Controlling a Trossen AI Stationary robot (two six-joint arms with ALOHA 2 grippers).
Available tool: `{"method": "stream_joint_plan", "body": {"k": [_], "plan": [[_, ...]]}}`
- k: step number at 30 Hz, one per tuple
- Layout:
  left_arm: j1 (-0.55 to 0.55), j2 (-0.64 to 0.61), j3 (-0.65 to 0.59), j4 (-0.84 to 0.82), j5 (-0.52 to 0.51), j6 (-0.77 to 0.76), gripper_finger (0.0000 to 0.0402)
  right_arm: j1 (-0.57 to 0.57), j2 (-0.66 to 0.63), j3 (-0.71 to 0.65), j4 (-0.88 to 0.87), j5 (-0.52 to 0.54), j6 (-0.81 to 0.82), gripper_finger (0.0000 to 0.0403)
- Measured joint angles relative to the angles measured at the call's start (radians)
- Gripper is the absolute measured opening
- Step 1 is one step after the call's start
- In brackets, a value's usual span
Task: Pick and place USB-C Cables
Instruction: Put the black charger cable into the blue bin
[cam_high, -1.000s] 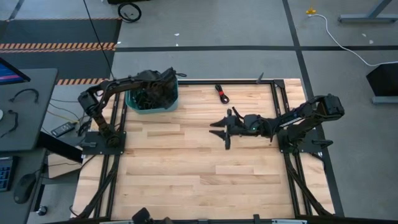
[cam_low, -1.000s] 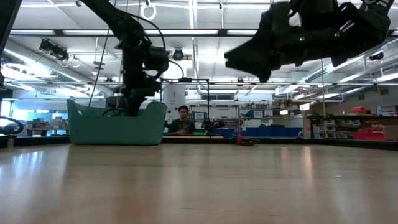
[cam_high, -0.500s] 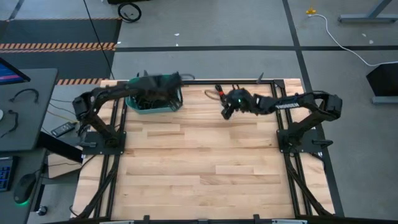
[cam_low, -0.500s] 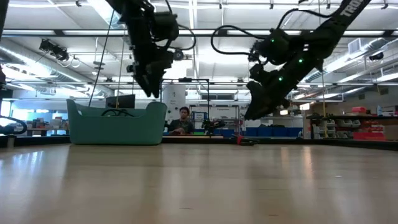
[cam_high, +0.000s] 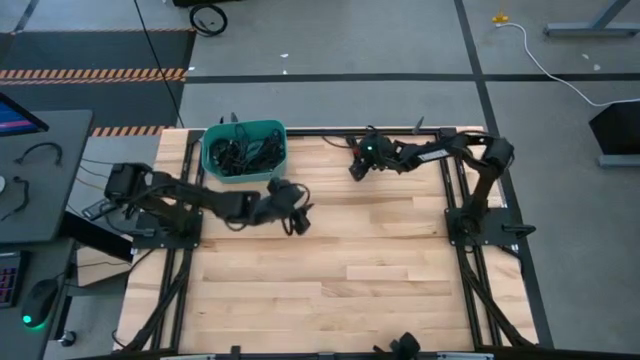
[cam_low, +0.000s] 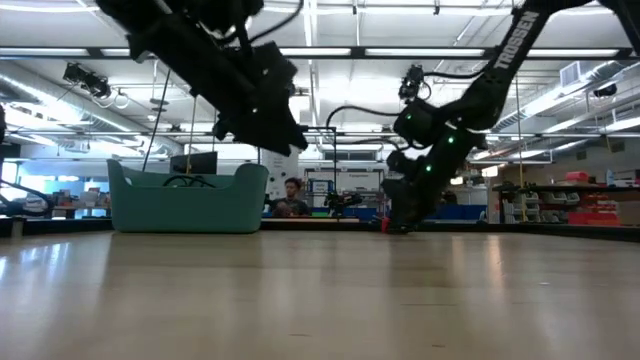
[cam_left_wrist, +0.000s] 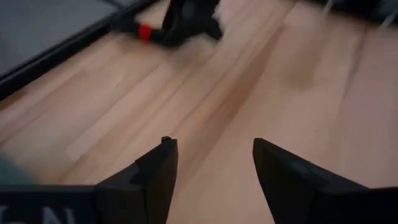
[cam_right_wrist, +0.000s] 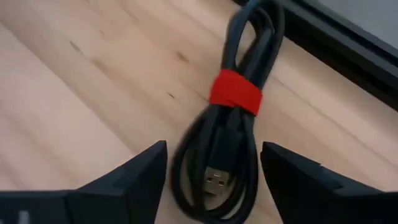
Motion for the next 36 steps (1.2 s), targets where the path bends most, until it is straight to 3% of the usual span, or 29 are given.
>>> {"method": "stream_joint_plan", "body": {"k": [5, 11, 16, 21, 23, 26, 28, 30, 32, 36], "plan": [[-0.1, 0.0, -0.019, 0.082, -0.097, -0.037, 0.0204, 0.023, 0.055, 0.097, -0.141, 0.043, -0.015, 0.0213], [-0.169, 0.0, -0.019, 0.041, -0.21, -0.112, 0.0192, 0.029, 0.079, 0.13, -0.202, -0.019, -0.044, 0.0085], [-0.205, 0.0, -0.019, -0.06, -0.238, -0.202, 0.0181, 0.09, 0.024, 0.093, -0.213, -0.056, -0.067, 0.0076], [-0.236, 0.0, -0.055, -0.024, -0.255, -0.218, 0.0169, 0.219, -0.072, -0.022, -0.008, -0.159, -0.069, 0.007], [-0.245, 0.0, -0.093, 0.027, -0.272, -0.213, 0.0165, 0.284, -0.097, -0.085, 0.165, -0.191, -0.069, 0.0034], [-0.264, 0.0, -0.179, 0.223, -0.31, -0.145, 0.0163, 0.392, -0.103, -0.201, 0.458, -0.227, -0.067, 0.0022], [-0.274, 0.011, -0.256, 0.456, -0.311, -0.043, 0.0163, 0.461, -0.094, -0.26, 0.699, -0.254, -0.07, 0.0022], [-0.283, 0.016, -0.332, 0.716, -0.245, 0.101, 0.0165, 0.525, -0.078, -0.306, 0.897, -0.267, -0.091, 0.0022], [-0.279, 0.032, -0.378, 0.958, -0.112, 0.234, 0.0169, 0.582, -0.058, -0.33, 1.033, -0.26, -0.135, 0.0022], [-0.265, 0.052, -0.398, 1.169, 0.058, 0.387, 0.0186, 0.656, -0.047, -0.311, 1.161, -0.255, -0.224, 0.0022]]}}
